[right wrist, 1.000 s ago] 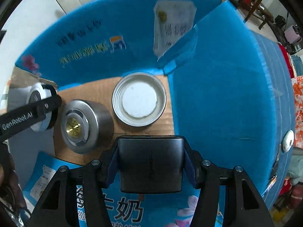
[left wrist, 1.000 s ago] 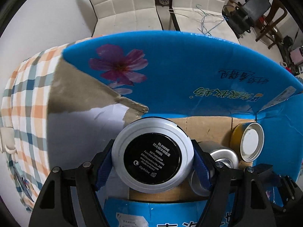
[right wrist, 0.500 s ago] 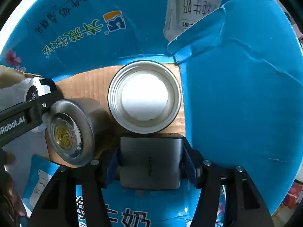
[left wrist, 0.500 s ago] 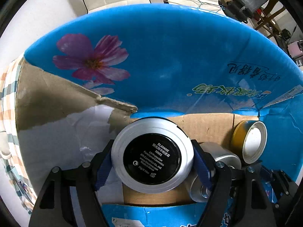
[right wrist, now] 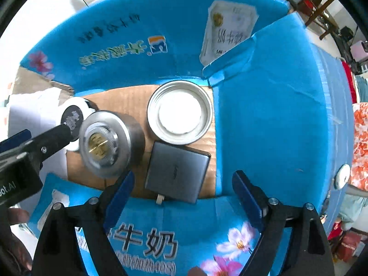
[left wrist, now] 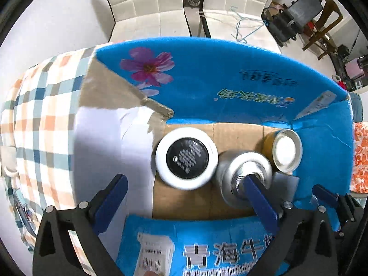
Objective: Organize rigid objects
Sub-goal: 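Carry the jar and power bank into the blue box and release them, then withdraw both tools from the box toward the table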
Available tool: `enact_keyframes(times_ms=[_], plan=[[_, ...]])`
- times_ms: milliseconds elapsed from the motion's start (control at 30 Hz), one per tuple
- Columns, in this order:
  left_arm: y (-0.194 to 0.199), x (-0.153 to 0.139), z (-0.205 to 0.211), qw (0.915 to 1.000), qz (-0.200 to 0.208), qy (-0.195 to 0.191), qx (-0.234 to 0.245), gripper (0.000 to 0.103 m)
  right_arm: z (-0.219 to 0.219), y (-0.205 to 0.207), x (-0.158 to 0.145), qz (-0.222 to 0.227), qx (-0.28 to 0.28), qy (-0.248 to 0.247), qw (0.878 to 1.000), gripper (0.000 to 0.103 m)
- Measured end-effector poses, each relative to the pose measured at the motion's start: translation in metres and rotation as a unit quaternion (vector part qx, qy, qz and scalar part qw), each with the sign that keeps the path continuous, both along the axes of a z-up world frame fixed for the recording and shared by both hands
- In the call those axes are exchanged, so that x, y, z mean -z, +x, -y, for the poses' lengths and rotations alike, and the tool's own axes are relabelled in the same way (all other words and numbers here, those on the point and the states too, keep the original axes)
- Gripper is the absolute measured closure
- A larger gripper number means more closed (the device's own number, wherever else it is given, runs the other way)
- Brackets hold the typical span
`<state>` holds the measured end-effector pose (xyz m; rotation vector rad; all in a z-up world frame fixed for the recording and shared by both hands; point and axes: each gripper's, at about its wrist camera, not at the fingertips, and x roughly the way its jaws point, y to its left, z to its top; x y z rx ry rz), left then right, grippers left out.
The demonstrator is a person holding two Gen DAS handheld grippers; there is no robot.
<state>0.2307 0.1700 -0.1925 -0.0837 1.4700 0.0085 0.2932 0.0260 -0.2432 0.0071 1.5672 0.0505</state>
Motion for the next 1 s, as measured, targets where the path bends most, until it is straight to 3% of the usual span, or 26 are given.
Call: enact_keyframes(times_ms=[600,833,1000], plan=[[-0.065,-0.110,0.000,0.9943,0.106,0.006,-0.008,0.000,0.015,-0.093,-0.145,0.110,-0.027,0.038,0.993,0.014],[-0.087,-0.147,0.011,0.9900,0.140,0.010,-0.011,0.000,0.022,-0.111,-0.179,0.134,-0.027,0.055,0.989,0.014],[-0.091,-0.158,0.020,0.9887,0.149,0.011,-0.004,0.000,0.027,-0.121,-0.194,0.145,-0.028,0.071,0.986,0.014]])
